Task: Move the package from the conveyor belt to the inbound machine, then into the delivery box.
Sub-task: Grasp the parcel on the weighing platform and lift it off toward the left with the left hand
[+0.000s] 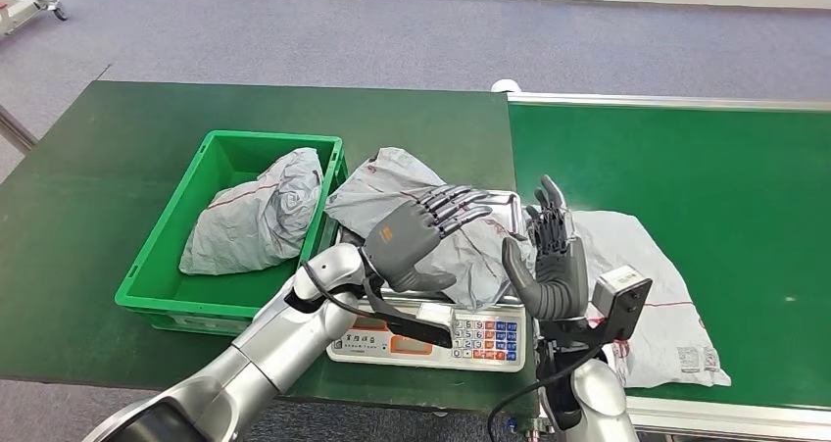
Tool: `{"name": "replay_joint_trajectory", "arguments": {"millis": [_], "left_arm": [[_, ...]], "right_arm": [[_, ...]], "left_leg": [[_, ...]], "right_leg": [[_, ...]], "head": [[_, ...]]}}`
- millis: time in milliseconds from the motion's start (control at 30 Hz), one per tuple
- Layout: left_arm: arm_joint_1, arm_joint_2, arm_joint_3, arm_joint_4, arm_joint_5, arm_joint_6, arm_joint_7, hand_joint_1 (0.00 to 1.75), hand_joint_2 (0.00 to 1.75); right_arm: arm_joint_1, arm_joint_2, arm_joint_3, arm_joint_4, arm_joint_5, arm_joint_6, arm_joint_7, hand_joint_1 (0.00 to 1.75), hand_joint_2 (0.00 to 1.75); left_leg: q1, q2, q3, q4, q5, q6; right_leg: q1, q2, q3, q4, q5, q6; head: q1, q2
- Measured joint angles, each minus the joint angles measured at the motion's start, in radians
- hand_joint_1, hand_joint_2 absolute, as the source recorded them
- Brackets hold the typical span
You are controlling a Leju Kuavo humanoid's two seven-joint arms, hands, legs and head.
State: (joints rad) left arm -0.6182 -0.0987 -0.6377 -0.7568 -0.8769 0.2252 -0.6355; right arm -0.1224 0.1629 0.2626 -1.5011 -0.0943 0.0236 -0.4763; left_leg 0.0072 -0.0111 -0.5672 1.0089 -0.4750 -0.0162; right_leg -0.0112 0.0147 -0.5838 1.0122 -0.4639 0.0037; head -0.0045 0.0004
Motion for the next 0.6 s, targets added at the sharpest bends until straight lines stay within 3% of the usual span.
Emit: {"name": "replay_joint_trajectory", "arguments": {"millis": [233,600], "left_arm": [[-0.007,-0.023,0.013,0.13,-0.063,0.002,0.01,0.0,1.75],[-0.028,-0.052,0.013,0.215,-0.078,-0.005,0.032,0.0,1.75]], "right_arm": [[-0.001,0.0,0.001,0.001,0.003,0.0,0.004,0.0,1.75],[-0.002,0.0,0.002,0.0,0.004,0.003,0.007,0.0,1.75]], "left_leg": [[0.0,0.0,0.0,0.0,0.0,0.0],[0.0,0.0,0.0,0.0,0.0,0.0]], "right_leg": [[0.0,0.0,0.0,0.0,0.0,0.0],[0.0,0.0,0.0,0.0,0.0,0.0]], "head": [[0.0,0.0],[0.0,0.0]]}}
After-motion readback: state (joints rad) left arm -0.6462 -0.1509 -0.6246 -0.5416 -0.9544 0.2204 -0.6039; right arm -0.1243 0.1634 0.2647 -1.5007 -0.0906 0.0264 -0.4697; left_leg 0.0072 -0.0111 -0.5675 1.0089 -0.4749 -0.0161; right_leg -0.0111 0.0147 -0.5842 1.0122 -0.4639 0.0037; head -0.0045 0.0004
